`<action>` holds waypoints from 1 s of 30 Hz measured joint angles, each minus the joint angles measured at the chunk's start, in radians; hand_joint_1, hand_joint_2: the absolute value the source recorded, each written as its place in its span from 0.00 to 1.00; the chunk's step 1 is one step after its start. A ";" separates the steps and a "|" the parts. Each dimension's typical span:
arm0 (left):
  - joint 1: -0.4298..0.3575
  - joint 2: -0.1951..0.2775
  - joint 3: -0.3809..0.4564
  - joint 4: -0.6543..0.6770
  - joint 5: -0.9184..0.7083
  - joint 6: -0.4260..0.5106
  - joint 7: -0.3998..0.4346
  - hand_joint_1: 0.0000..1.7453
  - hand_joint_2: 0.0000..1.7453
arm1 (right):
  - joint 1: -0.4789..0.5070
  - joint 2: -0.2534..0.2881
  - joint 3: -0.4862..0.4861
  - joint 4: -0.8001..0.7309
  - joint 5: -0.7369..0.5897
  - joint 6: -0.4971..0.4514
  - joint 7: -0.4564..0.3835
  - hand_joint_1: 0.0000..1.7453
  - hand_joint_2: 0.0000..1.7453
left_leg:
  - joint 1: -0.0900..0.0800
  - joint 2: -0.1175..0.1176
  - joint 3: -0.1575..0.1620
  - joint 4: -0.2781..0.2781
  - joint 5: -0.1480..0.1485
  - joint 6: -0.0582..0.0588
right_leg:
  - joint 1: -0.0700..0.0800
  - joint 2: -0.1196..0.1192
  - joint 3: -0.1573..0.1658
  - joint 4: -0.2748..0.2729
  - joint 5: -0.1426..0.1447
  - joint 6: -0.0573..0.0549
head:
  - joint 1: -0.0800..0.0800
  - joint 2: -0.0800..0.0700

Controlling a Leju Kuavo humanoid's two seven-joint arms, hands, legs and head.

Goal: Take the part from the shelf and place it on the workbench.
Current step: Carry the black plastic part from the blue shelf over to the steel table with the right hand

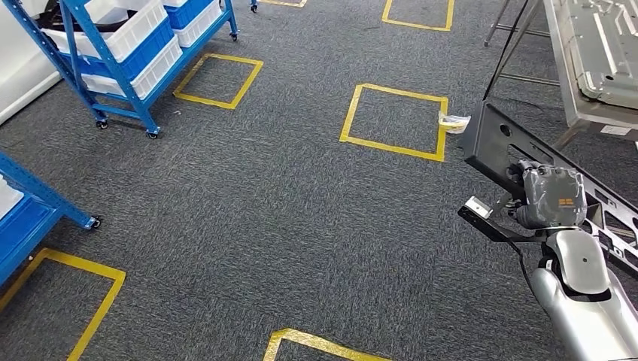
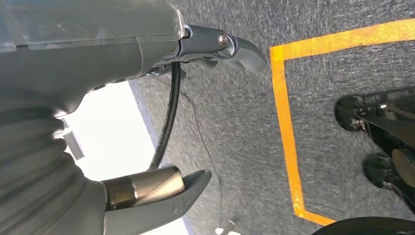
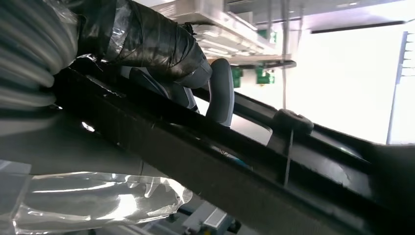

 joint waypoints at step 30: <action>0.004 0.004 -0.035 0.001 0.045 0.000 0.000 0.00 1.00 | -0.129 -0.098 0.028 0.043 -0.025 0.063 0.023 1.00 1.00 | 0.000 -0.023 -0.006 0.014 -0.002 0.000 | -0.002 0.029 -0.013 -0.005 0.021 -0.006 | 0.003 0.000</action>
